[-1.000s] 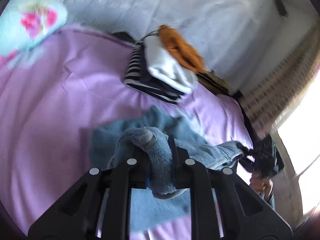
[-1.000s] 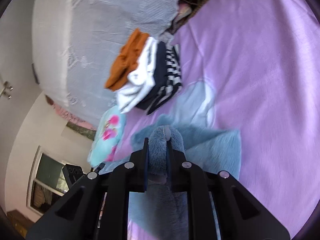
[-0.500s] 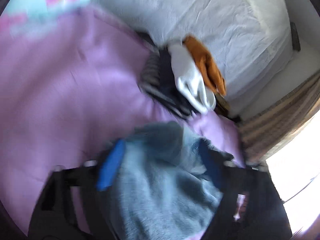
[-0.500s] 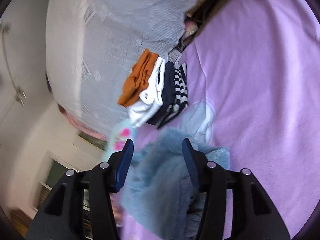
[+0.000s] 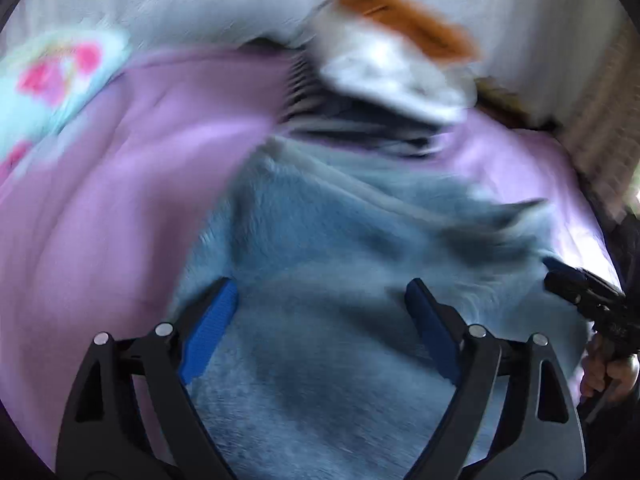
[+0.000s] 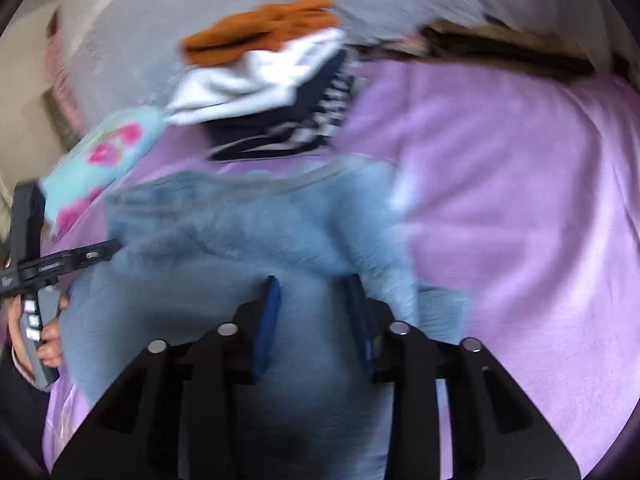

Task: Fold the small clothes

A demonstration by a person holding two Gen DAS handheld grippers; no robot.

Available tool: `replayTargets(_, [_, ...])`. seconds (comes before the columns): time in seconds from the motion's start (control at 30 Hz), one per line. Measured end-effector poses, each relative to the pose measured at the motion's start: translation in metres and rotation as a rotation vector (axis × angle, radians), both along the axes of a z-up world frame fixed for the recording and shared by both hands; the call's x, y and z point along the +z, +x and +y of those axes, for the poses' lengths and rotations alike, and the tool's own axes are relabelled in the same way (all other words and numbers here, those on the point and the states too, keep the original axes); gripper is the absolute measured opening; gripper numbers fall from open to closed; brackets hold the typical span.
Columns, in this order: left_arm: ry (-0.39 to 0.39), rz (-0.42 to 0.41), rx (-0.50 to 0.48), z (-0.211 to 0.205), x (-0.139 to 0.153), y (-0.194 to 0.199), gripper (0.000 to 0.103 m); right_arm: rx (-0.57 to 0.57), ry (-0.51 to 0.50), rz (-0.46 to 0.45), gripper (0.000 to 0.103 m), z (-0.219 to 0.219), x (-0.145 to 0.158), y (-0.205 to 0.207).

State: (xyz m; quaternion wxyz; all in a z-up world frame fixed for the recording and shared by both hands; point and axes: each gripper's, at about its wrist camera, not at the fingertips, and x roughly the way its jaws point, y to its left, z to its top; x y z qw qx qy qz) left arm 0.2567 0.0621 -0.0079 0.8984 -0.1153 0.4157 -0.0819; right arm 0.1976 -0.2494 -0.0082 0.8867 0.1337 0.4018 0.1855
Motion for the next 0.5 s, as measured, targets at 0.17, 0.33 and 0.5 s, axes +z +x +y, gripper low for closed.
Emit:
replayTargets(0.17, [-0.081,0.01,0.215,0.053,0.006,0.002,0.088,-0.038,0.058,-0.031,0.014,-0.009,0.018,-0.013])
replayTargets(0.33, [-0.195,-0.029,0.132,0.05,0.026,-0.009,0.088,0.15,0.019,-0.111,0.014,0.057,0.058,-0.028])
replayTargets(0.5, [0.028,-0.12,-0.073,-0.037,0.057,-0.009,0.093,0.222,0.049,0.059,0.018,0.104,0.033,0.019])
